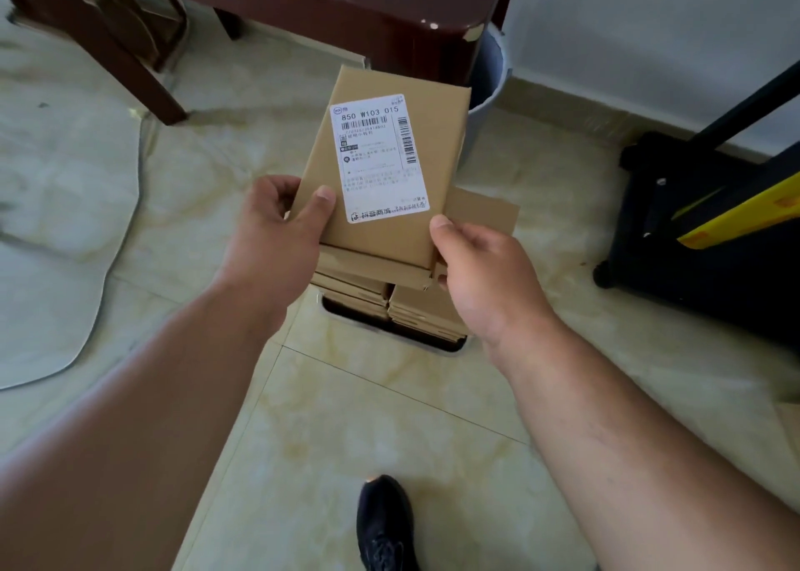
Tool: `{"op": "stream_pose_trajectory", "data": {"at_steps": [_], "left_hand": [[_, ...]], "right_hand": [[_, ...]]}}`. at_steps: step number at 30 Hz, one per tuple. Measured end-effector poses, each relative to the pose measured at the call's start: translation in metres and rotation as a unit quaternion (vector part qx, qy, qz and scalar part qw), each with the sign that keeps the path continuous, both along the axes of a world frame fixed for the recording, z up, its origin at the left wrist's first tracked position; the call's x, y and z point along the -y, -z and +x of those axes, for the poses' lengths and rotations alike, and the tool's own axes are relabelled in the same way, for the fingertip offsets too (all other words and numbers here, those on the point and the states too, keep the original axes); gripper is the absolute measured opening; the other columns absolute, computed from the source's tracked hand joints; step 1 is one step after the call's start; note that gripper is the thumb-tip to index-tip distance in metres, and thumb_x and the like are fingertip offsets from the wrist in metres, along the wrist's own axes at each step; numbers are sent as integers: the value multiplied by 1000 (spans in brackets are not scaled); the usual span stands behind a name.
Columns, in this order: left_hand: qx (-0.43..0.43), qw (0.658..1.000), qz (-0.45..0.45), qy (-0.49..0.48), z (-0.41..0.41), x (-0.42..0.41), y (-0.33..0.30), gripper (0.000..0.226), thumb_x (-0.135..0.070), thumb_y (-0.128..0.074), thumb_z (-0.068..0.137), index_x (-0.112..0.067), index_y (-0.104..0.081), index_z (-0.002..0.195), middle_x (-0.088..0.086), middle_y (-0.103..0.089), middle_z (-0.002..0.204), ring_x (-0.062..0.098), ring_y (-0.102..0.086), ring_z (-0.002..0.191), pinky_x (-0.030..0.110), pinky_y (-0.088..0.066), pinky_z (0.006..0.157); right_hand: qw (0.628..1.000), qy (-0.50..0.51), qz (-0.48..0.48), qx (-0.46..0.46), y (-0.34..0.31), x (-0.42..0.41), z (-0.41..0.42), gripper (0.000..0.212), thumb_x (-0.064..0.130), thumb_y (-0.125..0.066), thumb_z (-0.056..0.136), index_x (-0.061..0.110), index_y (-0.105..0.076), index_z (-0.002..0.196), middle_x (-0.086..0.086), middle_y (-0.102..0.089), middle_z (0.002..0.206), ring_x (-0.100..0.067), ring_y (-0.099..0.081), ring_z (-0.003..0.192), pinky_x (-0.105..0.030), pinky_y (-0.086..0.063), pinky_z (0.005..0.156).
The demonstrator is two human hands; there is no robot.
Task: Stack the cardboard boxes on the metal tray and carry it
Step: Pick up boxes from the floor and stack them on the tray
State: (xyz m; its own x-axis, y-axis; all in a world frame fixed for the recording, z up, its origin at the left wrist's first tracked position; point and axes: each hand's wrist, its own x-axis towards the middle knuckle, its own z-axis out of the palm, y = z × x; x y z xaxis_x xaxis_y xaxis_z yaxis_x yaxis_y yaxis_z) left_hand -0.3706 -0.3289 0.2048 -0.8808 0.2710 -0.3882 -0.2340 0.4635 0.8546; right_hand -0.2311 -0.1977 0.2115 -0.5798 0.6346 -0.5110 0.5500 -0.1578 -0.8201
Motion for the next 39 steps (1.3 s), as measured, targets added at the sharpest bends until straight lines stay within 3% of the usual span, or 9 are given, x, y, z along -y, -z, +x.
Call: {"op": "stream_pose_trajectory", "data": {"at_steps": [2, 4, 8, 12, 18, 21, 29, 35, 39], "left_hand": [[7, 1000, 2, -4, -6, 4, 6, 19, -43, -64, 99, -33, -60, 114, -12, -68, 107, 7, -63, 89, 29, -49, 77], [14, 1000, 4, -6, -9, 8, 9, 21, -42, -63, 100, -32, -63, 119, -17, -68, 104, 4, -62, 85, 25, -47, 73], [36, 999, 14, -12, -16, 15, 16, 18, -38, -64, 100, -36, -66, 118, -16, -71, 107, 4, -63, 86, 23, -46, 75], [39, 999, 11, -4, -26, 22, 24, 17, -35, -63, 101, -37, -68, 117, -16, -71, 105, 4, -62, 86, 23, -46, 77], [39, 999, 11, 2, -37, 31, 36, 25, -35, -63, 101, -33, -68, 126, -14, -70, 114, 5, -61, 87, 26, -47, 80], [38, 999, 12, -6, -38, 33, 42, 24, -35, -64, 101, -34, -69, 124, -16, -70, 114, 6, -61, 88, 27, -47, 81], [38, 999, 4, -11, -36, 34, 46, 25, -34, -63, 101, -36, -67, 126, -20, -69, 114, 2, -66, 97, 23, -49, 80], [37, 999, -7, -8, -35, 35, 48, 25, -35, -61, 102, -36, -66, 127, -22, -69, 114, 0, -64, 93, 21, -47, 75], [30, 999, -19, -9, -35, 40, 51, 29, -37, -60, 103, -37, -65, 131, -20, -69, 116, 5, -64, 97, 25, -49, 78]], "right_hand": [[1000, -3, 2, 10, 2, 1, -6, 56, 55, -53, 92, 3, -68, 103, -17, -73, 105, -35, -68, 100, -55, -57, 92], [1000, -5, 7, 15, 6, 2, -9, 51, 52, -55, 96, 4, -69, 101, -10, -77, 91, -30, -69, 85, -45, -59, 88], [999, -2, 14, 33, 14, 6, -15, 45, 46, -56, 100, 4, -70, 92, 5, -59, 68, -8, -52, 59, -26, -45, 64], [999, -6, 12, 39, 23, 14, -24, 45, 43, -57, 101, 3, -66, 84, 14, -49, 51, -5, -43, 45, -21, -40, 52], [999, -18, -9, 38, 33, 20, -36, 41, 44, -57, 100, 6, -73, 95, 3, -65, 76, -13, -58, 70, -38, -59, 82], [999, -22, -18, 40, 38, 21, -40, 41, 44, -57, 99, 6, -73, 97, 3, -65, 77, -13, -58, 72, -48, -58, 92], [998, -27, -8, 53, 43, 24, -40, 40, 42, -56, 101, 5, -72, 101, -15, -76, 105, -26, -75, 89, -52, -56, 97], [997, -43, 1, 62, 46, 26, -38, 40, 42, -54, 103, 5, -71, 98, 1, -68, 76, -20, -62, 73, -28, -50, 70], [997, -55, 7, 54, 50, 30, -40, 41, 40, -52, 102, 5, -72, 108, -7, -79, 102, -25, -72, 101, -36, -54, 92]]}}
